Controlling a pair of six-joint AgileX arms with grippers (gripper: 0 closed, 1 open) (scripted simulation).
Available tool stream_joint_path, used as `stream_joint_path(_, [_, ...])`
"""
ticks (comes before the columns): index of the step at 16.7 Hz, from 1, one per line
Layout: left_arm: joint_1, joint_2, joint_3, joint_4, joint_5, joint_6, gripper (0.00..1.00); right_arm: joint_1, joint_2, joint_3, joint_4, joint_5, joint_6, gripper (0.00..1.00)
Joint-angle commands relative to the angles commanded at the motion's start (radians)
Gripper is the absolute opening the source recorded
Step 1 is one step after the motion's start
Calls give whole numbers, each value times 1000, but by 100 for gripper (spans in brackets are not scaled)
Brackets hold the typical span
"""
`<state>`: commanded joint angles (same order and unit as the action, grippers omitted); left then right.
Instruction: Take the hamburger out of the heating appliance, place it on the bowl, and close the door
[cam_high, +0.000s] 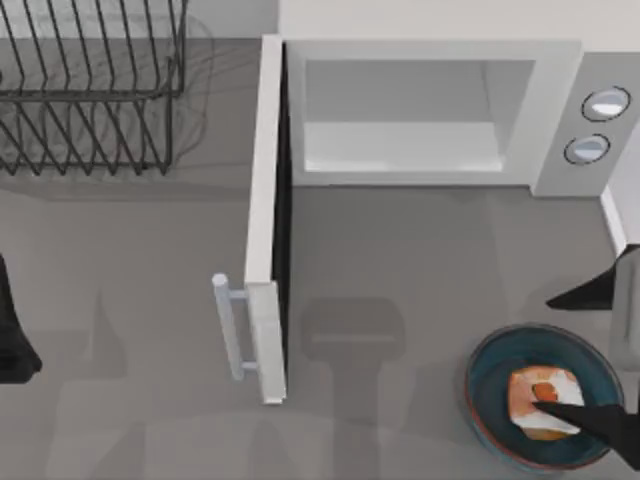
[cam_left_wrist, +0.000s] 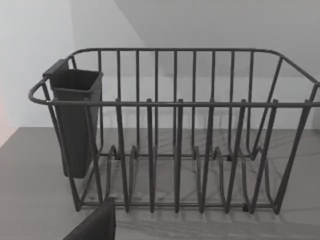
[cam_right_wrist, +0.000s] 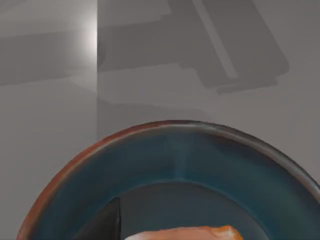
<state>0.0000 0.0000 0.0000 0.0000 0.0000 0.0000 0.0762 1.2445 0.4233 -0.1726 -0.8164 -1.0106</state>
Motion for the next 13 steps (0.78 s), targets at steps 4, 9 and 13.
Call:
stream_joint_path(4, [0, 0, 0, 0, 0, 0, 100, -23, -440, -130, 53, 252, 318, 100])
stream_joint_path(9, [0, 0, 0, 0, 0, 0, 100, -53, -941, -294, 120, 567, 724, 100])
stream_joint_path(13, [0, 0, 0, 0, 0, 0, 100, -70, -1177, -391, 159, 754, 946, 100])
